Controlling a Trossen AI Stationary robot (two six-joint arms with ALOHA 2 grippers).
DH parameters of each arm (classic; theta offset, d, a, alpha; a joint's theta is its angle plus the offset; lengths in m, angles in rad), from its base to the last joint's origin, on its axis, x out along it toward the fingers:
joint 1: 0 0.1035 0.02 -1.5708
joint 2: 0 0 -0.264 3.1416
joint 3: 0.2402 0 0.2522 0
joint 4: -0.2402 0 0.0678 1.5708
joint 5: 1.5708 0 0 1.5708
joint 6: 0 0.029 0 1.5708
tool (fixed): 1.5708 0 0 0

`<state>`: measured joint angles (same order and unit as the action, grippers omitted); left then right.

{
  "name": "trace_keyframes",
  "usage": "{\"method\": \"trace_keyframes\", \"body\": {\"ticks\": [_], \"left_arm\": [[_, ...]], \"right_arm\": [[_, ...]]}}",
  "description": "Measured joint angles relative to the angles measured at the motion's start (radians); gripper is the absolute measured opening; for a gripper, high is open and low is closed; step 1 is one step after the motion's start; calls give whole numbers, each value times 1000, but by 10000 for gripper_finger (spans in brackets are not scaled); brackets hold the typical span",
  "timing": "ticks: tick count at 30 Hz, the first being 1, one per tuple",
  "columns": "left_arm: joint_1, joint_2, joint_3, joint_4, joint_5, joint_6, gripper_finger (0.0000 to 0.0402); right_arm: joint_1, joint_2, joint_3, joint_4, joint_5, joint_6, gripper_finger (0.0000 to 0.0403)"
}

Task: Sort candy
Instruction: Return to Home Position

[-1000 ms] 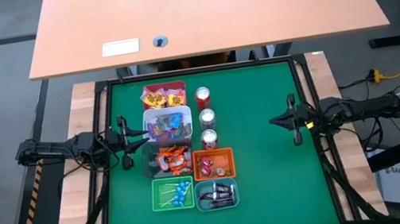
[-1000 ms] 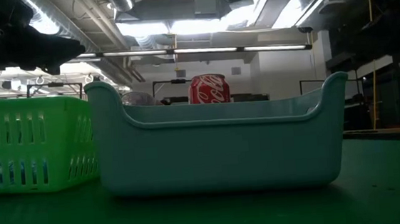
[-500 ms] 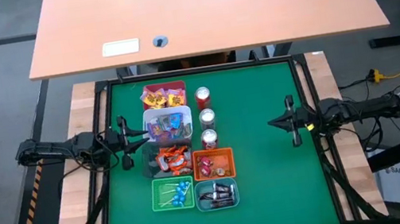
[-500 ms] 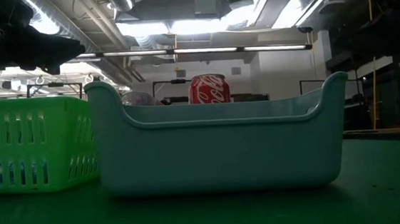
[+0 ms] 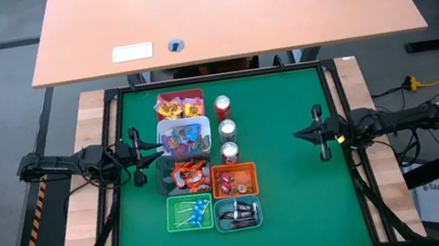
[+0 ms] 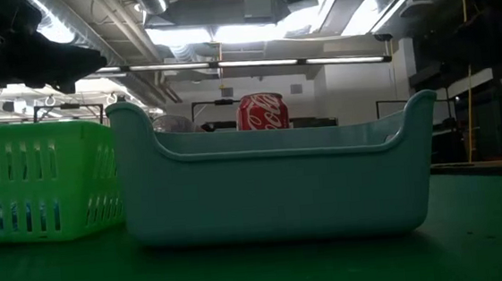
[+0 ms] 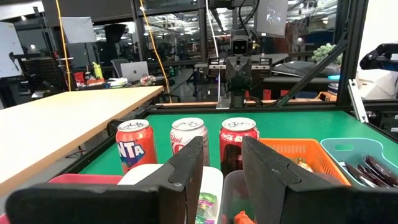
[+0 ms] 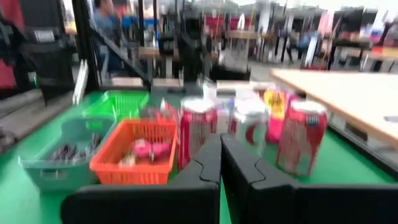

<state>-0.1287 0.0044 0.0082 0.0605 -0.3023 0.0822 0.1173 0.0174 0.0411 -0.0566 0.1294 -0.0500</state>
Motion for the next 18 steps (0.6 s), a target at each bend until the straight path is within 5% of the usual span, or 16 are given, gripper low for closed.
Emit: {"method": "trace_keyframes", "body": {"ticks": [18], "left_arm": [[0,0,0,0,0,0,101]], "right_arm": [[0,11,-34,92,-19,-8,5]]}}
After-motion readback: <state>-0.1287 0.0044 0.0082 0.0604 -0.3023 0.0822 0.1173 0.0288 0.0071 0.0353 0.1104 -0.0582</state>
